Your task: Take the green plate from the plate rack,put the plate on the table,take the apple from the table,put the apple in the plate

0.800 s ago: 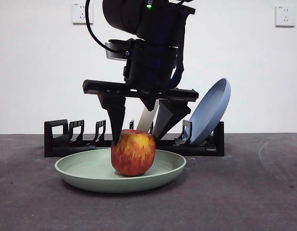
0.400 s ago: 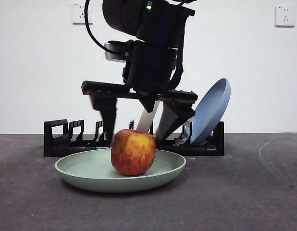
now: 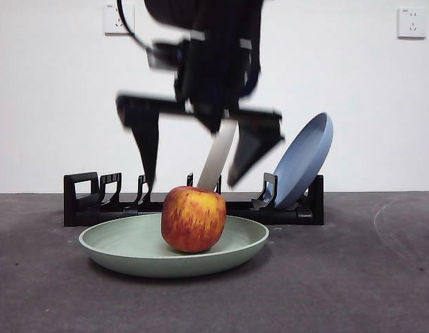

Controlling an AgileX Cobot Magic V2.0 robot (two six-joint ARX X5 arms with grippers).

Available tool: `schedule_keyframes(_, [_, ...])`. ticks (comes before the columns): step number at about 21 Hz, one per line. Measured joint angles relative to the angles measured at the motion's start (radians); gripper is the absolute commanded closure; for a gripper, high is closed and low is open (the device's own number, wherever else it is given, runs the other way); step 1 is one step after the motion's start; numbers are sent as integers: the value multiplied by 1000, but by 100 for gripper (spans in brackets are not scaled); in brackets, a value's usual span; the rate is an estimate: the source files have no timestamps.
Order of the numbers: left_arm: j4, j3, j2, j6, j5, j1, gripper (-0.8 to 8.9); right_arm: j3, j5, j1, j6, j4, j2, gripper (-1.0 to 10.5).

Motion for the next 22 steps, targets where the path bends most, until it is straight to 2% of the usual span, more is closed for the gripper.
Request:
schedule_keyframes(5, [34,0,0,0,-2,0,594,214,0,0,-86,-237,-45,383])
schedule_keyframes(9, [89,0,0,2,-2,0,594,275,0,0,-128,-267,-189,383])
schedule_keyframes(17, [197,0,0,27,-17,0,594,270,3,0,-145,-393,-541,383])
schedule_keyframes(22, [203,0,0,27,-100,0,593,68,2,0,-109,-418,-829,383])
